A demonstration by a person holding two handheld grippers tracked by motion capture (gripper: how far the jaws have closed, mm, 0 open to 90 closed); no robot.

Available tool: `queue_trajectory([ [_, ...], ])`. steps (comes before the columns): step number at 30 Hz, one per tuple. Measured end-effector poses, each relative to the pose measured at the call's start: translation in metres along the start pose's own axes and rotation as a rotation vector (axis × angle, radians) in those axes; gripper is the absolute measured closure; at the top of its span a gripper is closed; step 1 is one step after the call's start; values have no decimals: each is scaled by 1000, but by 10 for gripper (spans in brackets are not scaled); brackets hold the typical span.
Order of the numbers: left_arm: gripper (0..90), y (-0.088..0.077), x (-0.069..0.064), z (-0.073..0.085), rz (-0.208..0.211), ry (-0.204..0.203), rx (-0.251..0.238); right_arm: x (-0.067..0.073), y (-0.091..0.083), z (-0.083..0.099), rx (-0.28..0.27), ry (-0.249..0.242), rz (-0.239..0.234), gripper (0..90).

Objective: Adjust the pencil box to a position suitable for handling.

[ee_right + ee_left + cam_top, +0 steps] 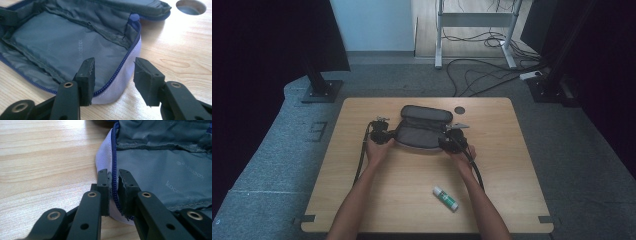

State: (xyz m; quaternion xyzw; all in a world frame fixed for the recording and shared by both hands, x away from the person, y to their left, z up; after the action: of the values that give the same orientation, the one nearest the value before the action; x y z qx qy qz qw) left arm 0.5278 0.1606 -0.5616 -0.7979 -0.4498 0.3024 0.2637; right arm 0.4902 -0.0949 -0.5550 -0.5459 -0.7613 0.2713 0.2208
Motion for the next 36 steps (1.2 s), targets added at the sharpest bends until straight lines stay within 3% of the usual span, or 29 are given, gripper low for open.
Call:
queue_trajectory([
  [10,750,4,0,1,1,-10,5,3,12,6,42,3,14,625],
  [15,736,6,1,2,-9,-10,10,4,13,7,49,-33,44,677],
  [27,825,6,4,2,-4,-10,27,4,13,5,40,-35,65,840],
  [36,863,1,3,1,27,11,27,4,6,0,1,-30,62,865],
])
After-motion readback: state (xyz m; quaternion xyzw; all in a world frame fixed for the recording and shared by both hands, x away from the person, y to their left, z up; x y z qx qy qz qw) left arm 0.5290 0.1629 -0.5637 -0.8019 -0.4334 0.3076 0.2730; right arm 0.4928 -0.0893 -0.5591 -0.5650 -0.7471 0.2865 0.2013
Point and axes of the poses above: each handheld gripper's, and its own axes: y roughly forward along the jaws, z roughly out of its underside, x roughly to its left, the point moved 5 cm from there along y, roughly forward along the jaws, and after that the axes turned 4 degrees about z, right-handed, at the moved point
